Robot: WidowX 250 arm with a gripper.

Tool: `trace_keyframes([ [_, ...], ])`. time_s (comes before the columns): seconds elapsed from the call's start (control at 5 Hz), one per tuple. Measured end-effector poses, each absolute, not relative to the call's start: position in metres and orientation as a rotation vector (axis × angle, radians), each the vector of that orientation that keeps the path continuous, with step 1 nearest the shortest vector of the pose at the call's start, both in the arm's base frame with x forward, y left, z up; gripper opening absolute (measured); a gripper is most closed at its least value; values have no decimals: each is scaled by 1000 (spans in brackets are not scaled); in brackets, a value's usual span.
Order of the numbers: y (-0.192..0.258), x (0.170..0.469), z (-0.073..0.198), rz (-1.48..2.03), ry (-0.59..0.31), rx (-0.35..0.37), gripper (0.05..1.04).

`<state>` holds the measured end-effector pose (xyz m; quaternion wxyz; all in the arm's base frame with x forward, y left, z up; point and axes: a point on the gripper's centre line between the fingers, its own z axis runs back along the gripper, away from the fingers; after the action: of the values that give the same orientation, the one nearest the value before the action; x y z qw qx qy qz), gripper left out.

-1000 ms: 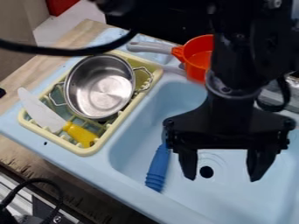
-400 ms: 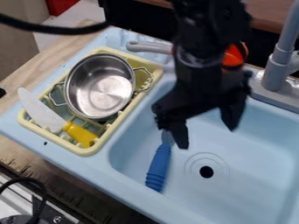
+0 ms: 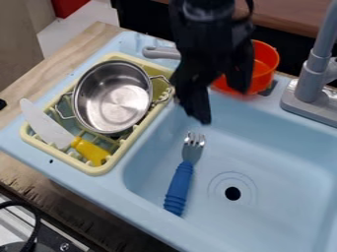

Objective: Put the orange pot on the right side of the sink

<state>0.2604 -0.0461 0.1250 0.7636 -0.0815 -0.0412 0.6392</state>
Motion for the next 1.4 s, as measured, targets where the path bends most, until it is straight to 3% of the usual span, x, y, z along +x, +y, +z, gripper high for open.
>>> trace_keyframes([
  [0.2, -32, 264, 122, 1527, -98, -159, 1000],
  [0.6, -15, 275, 119, 1702, -190, -280, 1000],
  [1.2, 0, 299, 128, 1919, -287, -371, 1000],
  [1.4, 7, 309, 125, 1996, -317, -345, 1000],
])
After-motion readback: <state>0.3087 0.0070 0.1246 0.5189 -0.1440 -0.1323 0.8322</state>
